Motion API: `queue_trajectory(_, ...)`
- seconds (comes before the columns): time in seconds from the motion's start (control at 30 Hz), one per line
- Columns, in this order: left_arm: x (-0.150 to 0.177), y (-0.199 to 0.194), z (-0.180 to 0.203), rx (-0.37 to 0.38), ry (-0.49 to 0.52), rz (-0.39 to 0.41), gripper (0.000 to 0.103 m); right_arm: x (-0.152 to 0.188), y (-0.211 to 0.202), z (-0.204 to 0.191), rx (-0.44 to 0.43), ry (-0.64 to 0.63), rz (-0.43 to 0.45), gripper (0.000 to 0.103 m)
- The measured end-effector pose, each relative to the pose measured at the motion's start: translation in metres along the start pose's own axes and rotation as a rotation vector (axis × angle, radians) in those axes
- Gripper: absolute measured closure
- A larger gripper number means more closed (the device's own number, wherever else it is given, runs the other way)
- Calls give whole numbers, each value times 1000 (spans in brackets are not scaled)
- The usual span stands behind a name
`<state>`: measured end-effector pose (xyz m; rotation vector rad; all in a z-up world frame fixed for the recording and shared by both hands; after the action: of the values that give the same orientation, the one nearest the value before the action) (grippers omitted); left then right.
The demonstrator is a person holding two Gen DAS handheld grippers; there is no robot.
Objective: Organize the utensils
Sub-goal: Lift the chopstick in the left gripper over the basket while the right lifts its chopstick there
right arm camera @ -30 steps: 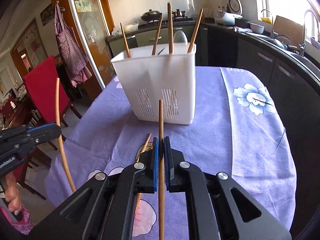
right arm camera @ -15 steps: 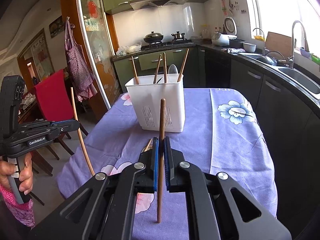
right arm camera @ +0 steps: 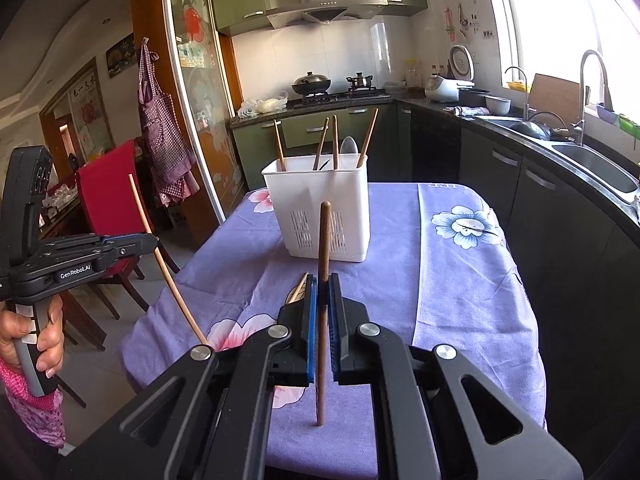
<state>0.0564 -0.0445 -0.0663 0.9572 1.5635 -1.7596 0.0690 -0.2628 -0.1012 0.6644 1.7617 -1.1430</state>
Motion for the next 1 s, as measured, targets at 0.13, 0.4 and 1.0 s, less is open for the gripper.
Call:
queue_trajectory(0.13,-3,0,1,3,8,3,97,-3,3,-2,-7,-7,-1,97)
queue_trajectory(0.4,-13,9,-1,23,8,-9,97,-25,17,-4,-25,-15,16,97)
queue_trajectory(1.0,-166,-10,2,65,52,184,97,-201,44,-30,-99,-92,224,97)
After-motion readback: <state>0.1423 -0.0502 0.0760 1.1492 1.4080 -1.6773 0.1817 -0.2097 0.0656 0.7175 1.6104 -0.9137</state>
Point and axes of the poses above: each gripper's, at about its wrist camera, not at the fingertips, and y roughly the way its jaws point, z to its right, x to its underside, the point moved 3 cm from there along y, roughly the way its jaws point, and after that the axes turned 6 degrees about z, right-handed, at the moved point
